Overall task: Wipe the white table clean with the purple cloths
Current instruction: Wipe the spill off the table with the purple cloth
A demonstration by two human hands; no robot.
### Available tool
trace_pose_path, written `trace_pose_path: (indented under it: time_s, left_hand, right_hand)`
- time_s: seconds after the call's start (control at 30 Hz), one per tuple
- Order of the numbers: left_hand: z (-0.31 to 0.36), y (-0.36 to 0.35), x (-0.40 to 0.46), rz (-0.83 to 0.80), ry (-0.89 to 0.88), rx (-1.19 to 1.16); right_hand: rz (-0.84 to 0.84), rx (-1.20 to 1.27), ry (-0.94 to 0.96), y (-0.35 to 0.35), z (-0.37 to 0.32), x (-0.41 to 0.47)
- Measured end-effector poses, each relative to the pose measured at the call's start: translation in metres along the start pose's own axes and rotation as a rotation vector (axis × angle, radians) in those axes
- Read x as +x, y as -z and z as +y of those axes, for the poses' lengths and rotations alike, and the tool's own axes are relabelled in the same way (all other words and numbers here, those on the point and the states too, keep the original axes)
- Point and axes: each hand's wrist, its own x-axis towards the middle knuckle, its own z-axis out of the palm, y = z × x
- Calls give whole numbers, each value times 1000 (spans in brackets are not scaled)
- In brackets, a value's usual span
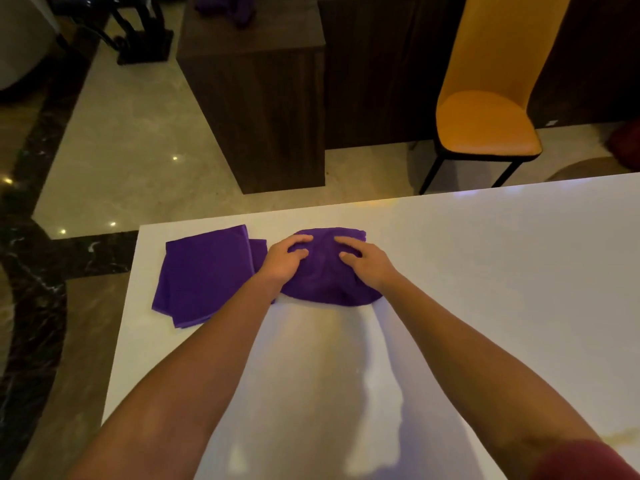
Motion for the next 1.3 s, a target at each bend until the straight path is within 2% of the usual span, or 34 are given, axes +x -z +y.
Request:
trace_pose_path:
  time_s: [0.2,0.43,0.63,0.77,0.97,1.3]
  left_hand:
    - [7,13,-32,20,-29,-89]
    - [37,42,-103,-23,-206,122]
    - [59,31,-185,-2,-331,306]
    - [64,14,-233,-50,-341,278]
    - [53,-32,-276,-1,-443,308]
    - [38,-117,-289,-25,-383,330]
  right_hand:
    - [173,141,23,1,-16,-24]
    - [216,282,142,28,-43,-94]
    - [270,117,249,49,-56,-169]
    - [338,83,283,64,-51,-222]
    - [435,-56,268,68,-27,-292]
    - [341,-130,215,106,52,-318]
